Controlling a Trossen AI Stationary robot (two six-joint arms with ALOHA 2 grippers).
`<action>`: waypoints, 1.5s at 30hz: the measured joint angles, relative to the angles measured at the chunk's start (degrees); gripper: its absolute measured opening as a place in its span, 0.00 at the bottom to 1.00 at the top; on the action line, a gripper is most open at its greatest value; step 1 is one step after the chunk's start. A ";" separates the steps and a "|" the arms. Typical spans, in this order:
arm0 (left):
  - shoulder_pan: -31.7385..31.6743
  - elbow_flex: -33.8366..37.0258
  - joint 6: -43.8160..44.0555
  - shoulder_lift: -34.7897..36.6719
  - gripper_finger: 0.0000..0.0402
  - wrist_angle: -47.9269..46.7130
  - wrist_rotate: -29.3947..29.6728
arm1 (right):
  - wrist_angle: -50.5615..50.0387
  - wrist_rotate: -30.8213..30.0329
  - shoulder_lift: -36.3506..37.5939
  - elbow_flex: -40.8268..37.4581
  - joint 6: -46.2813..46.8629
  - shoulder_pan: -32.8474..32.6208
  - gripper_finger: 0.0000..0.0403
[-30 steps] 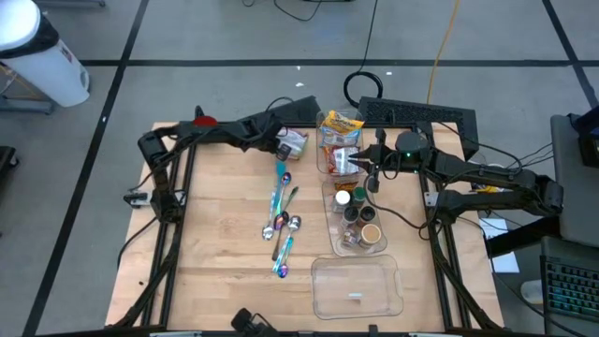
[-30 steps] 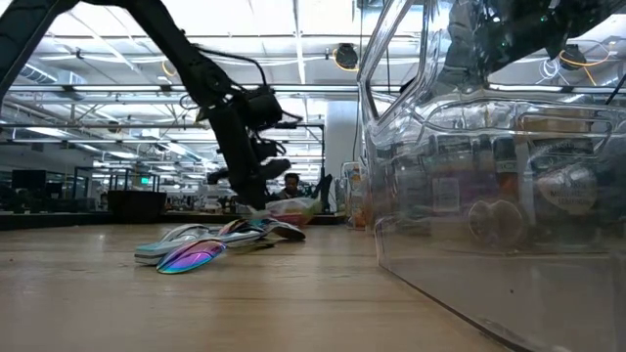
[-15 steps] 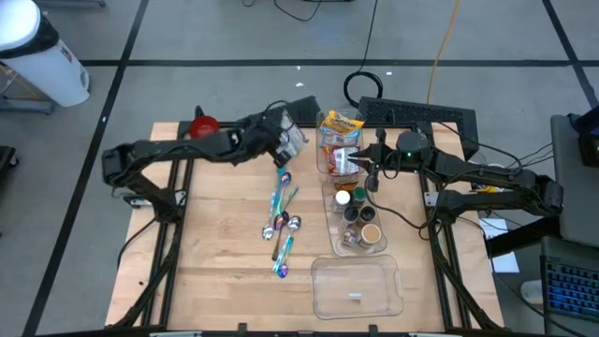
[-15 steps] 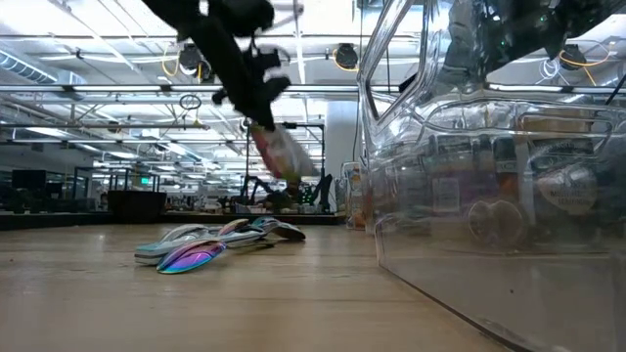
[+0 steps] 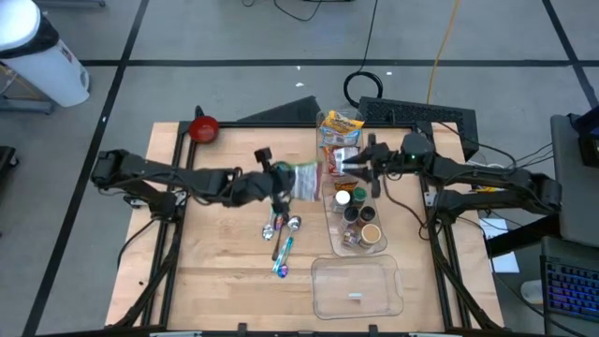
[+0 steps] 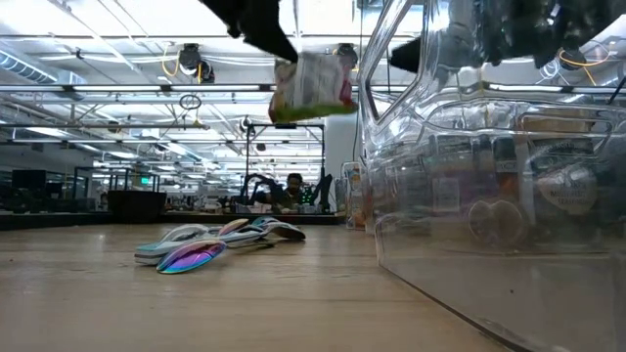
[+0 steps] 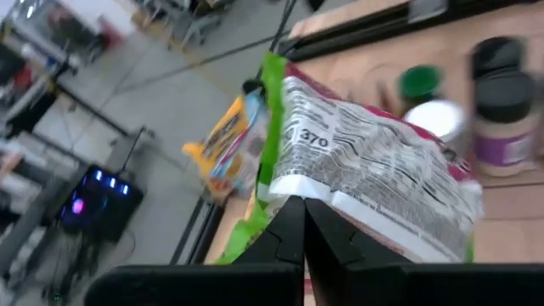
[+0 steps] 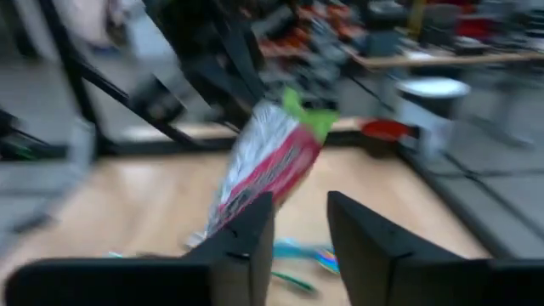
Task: Pick & Place Food Item
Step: Put the green noodle pack into the top transparent bin
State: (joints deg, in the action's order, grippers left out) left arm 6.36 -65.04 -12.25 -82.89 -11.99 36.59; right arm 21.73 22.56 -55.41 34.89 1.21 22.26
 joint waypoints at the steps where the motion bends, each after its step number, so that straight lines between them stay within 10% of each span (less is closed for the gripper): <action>1: 0.97 0.00 -0.68 0.00 0.00 0.50 0.00 | 2.62 1.99 -0.52 -0.53 1.94 0.00 0.31; 12: 4.94 0.00 -3.74 0.00 0.00 3.29 3.33 | 18.47 4.38 -9.82 -0.89 7.15 -5.94 0.60; 24: 4.86 0.00 -3.06 0.00 0.00 3.37 2.45 | 25.59 -1.37 -20.24 2.37 10.77 -7.98 0.59; 30: 4.86 0.00 -2.60 0.00 0.00 3.33 2.45 | 28.77 -1.49 -22.45 2.78 12.83 -7.91 0.46; 38: 4.86 -0.02 -2.01 0.00 0.00 3.26 2.39 | 28.59 -1.30 -21.95 2.77 10.80 -7.91 0.06; 45: 4.86 -0.02 5.21 0.00 0.04 3.21 -0.73 | 28.08 -1.09 -21.94 2.76 9.40 -7.58 0.01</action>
State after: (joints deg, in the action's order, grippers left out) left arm 11.22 -65.06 -7.04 -82.89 -8.78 35.86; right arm 49.82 21.47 -77.35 37.65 10.61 14.69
